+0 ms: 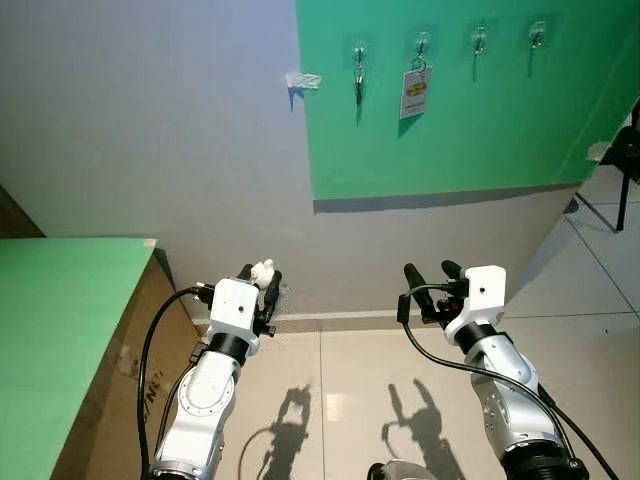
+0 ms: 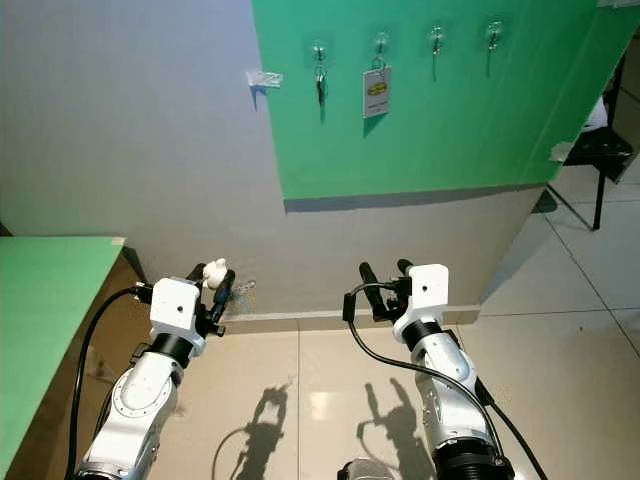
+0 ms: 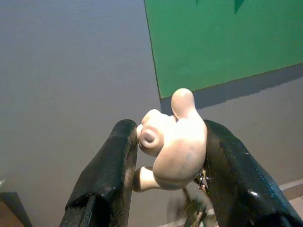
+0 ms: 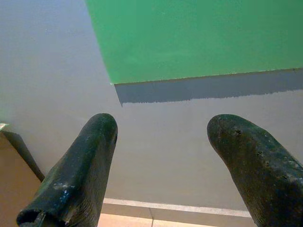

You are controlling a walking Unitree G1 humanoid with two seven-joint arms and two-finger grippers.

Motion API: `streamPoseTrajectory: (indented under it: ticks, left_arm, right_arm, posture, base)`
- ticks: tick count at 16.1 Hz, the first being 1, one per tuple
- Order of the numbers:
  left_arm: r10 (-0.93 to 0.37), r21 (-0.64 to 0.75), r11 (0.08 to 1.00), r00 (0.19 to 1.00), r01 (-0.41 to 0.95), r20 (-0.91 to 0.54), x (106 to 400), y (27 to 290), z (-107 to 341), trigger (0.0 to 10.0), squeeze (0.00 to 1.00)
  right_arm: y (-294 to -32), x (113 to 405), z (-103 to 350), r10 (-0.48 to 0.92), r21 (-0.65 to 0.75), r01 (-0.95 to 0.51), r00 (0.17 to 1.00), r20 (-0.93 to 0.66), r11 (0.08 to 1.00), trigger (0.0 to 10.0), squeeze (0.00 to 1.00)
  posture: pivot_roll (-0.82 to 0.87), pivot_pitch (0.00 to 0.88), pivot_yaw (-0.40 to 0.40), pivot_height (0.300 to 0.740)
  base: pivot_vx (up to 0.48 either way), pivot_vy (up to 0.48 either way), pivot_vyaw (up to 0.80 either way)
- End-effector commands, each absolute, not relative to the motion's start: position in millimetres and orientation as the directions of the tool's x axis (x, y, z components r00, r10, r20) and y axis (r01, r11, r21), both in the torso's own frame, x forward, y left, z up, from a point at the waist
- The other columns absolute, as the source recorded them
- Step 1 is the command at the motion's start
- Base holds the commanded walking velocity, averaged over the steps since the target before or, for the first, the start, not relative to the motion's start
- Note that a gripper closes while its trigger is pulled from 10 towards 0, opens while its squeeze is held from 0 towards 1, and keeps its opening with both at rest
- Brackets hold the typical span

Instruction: Hang keys on a hook

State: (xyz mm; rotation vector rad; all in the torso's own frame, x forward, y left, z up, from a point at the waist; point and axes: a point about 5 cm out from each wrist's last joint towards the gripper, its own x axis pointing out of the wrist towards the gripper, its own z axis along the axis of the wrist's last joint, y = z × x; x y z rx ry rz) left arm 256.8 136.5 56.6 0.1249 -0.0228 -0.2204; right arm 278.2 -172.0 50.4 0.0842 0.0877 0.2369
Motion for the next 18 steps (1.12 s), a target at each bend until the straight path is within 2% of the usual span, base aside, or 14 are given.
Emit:
streamPoseTrajectory:
  ticks: [1,11,15,16,18]
  left_arm:
    - [-0.216,0.143,0.968,0.976,0.208,0.039,259.6,138.5,64.2,0.0,0.00]
    - [-0.203,0.162,0.967,0.978,0.195,0.036,266.9,142.3,66.1,0.0,0.00]
    - [-0.245,0.140,0.960,0.970,0.241,0.010,274.3,140.3,71.4,0.0,0.00]
    - [-0.269,0.133,0.954,0.963,0.267,0.000,279.4,139.9,76.0,0.0,0.00]
    - [-0.408,0.091,0.910,0.913,0.405,0.017,294.2,140.5,95.3,0.0,0.00]
  right_arm:
    - [-170.2,278.3,50.6,0.242,0.096,-0.235,0.968,-0.074,0.967,10.0,0.00]
    - [-172.0,277.5,47.4,0.239,0.080,-0.232,0.967,-0.086,0.969,10.0,0.00]
    - [-167.7,279.3,49.1,0.272,0.087,-0.265,0.958,-0.087,0.960,10.0,0.00]
    - [-163.8,280.0,49.2,0.305,0.094,-0.296,0.947,-0.098,0.950,10.0,0.00]
    - [-137.2,286.7,65.4,0.516,0.152,-0.499,0.851,-0.099,0.853,10.0,0.00]
  posture:
    - [-0.20,0.000,0.077,0.740]
    - [-0.20,0.000,0.085,0.740]
    - [-0.20,0.000,0.083,0.740]
    - [-0.20,0.000,0.083,0.740]
    - [-0.20,0.000,0.086,0.740]
  base:
    - [0.000,0.000,0.00]
    - [0.000,-0.478,0.00]
    - [0.000,0.000,0.00]
    - [0.000,0.000,0.00]
    - [0.000,0.000,0.00]
